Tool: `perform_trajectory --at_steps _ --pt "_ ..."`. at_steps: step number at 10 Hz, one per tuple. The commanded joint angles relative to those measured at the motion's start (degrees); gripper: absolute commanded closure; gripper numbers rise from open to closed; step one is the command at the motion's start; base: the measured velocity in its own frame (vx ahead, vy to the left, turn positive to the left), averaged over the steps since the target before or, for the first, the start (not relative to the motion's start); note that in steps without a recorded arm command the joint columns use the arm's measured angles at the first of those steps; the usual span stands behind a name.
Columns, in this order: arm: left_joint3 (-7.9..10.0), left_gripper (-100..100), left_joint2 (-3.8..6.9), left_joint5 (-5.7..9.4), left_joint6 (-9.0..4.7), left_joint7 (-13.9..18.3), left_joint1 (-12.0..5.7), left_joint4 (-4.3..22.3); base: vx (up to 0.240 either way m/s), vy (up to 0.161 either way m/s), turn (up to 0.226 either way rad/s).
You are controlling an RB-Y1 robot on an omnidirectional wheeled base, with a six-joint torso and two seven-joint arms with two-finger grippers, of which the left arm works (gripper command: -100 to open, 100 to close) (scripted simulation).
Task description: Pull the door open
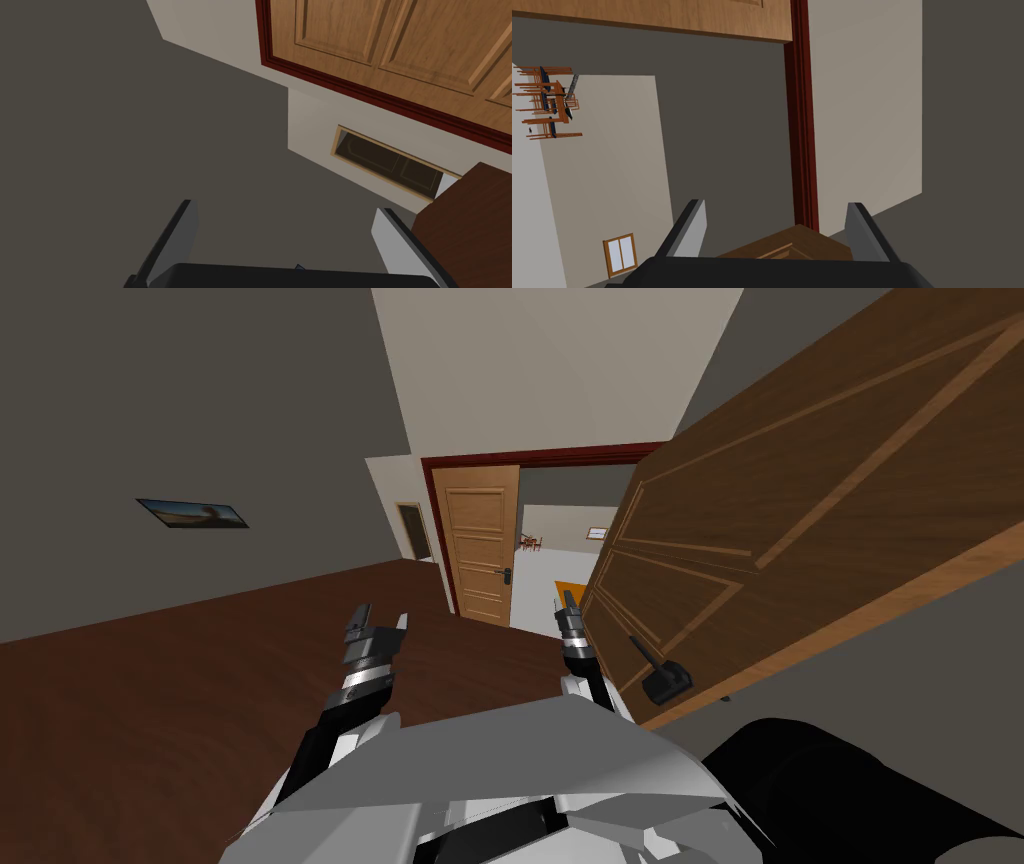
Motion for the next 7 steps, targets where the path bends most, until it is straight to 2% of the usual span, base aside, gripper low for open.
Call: perform_trajectory --at_steps 1,3,7 --pt "-0.02 -100 0.94 0.05 0.01 0.2 -0.79 1.7 0.036 0.014 -0.113" --pt "-0.03 -100 1.82 0.09 0.03 0.4 -1.58 3.4 0.142 -0.052 -0.08" --pt "-0.09 -100 4.27 0.23 0.07 1.0 -3.93 8.4 0.143 -0.04 -0.101"
